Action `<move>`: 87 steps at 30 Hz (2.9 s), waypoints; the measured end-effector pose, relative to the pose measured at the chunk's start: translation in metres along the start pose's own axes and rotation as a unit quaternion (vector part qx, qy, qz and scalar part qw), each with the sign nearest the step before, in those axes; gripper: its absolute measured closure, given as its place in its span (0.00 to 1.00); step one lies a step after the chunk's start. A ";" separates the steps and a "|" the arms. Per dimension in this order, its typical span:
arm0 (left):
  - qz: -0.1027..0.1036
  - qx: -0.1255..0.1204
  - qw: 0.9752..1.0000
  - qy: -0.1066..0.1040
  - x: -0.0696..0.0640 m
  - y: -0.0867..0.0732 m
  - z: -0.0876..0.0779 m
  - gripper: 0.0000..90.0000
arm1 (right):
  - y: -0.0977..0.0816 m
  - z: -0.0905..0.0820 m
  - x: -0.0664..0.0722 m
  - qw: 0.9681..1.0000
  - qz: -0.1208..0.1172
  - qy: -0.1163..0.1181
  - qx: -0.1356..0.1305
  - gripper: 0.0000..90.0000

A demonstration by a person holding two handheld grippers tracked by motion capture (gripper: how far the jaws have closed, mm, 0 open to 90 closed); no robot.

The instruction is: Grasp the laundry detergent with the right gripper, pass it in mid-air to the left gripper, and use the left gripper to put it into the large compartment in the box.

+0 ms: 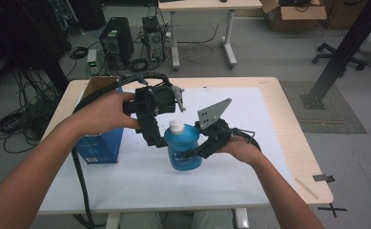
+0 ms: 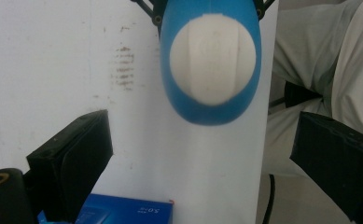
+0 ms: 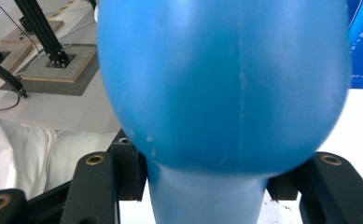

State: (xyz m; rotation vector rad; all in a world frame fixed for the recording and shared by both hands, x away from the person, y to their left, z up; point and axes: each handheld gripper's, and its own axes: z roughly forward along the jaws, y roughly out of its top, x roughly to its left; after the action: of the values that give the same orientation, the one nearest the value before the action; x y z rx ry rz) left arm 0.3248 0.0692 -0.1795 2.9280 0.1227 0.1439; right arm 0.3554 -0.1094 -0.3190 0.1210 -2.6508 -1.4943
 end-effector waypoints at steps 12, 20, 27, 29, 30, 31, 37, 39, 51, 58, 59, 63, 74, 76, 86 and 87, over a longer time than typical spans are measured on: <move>0.005 0.001 1.000 -0.001 0.001 0.007 0.009 0.06 | 0.006 0.004 -0.001 1.000 -0.003 -0.004 -0.006 0.48; 0.007 0.002 1.000 0.006 0.002 0.012 0.016 0.07 | 0.008 0.006 -0.002 1.000 -0.005 -0.003 -0.006 0.48; 0.007 0.009 1.000 0.004 0.003 0.014 0.025 0.07 | 0.010 0.006 -0.003 1.000 -0.004 -0.003 -0.006 0.48; 0.007 0.011 1.000 0.003 0.003 0.014 0.026 0.07 | 0.010 0.007 -0.003 1.000 -0.004 -0.004 -0.006 0.48; 0.007 0.011 1.000 0.002 0.004 0.014 0.027 0.07 | 0.010 0.007 -0.003 1.000 -0.006 -0.004 -0.006 0.48; 0.007 0.011 1.000 0.002 0.004 0.014 0.028 0.07 | 0.010 0.007 -0.003 1.000 -0.006 -0.004 -0.006 0.48; 0.010 0.012 1.000 -0.002 0.003 0.016 0.033 0.08 | 0.010 0.007 -0.003 1.000 -0.006 -0.004 -0.005 0.48; 0.008 0.011 1.000 -0.003 0.003 0.017 0.034 0.08 | 0.010 0.007 -0.003 1.000 -0.006 -0.004 -0.005 0.48; 0.012 0.013 1.000 -0.005 0.004 0.019 0.038 0.15 | 0.010 0.007 -0.003 1.000 -0.005 -0.004 -0.004 0.48; 0.012 0.017 1.000 -0.007 0.003 0.020 0.039 0.20 | 0.010 0.007 -0.002 1.000 -0.005 -0.005 -0.003 0.48; 0.014 0.017 1.000 -0.008 0.004 0.020 0.039 0.23 | 0.010 0.007 -0.002 1.000 -0.005 -0.005 -0.003 0.48; 0.013 0.019 1.000 -0.011 0.003 0.020 0.040 0.26 | 0.010 0.007 -0.002 1.000 -0.005 -0.006 -0.002 0.48; 0.018 0.017 1.000 -0.010 0.003 0.021 0.040 0.31 | 0.010 0.007 -0.002 1.000 -0.004 -0.006 -0.001 0.48; 0.017 0.016 1.000 -0.010 0.003 0.021 0.040 0.32 | 0.010 0.007 -0.002 1.000 -0.002 -0.006 -0.001 0.48; 0.016 0.015 1.000 -0.016 0.003 0.022 0.040 0.37 | 0.008 0.007 -0.002 1.000 0.000 -0.006 -0.001 0.48; 0.019 0.016 1.000 -0.014 0.003 0.022 0.040 0.37 | 0.008 0.007 -0.002 1.000 0.000 -0.006 -0.001 0.48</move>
State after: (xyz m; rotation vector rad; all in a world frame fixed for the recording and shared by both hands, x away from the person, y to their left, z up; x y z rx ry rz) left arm 0.3334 0.0395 -0.2137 2.9649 0.0655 0.1078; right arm 0.3562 -0.0993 -0.3155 0.1110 -2.6586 -1.5030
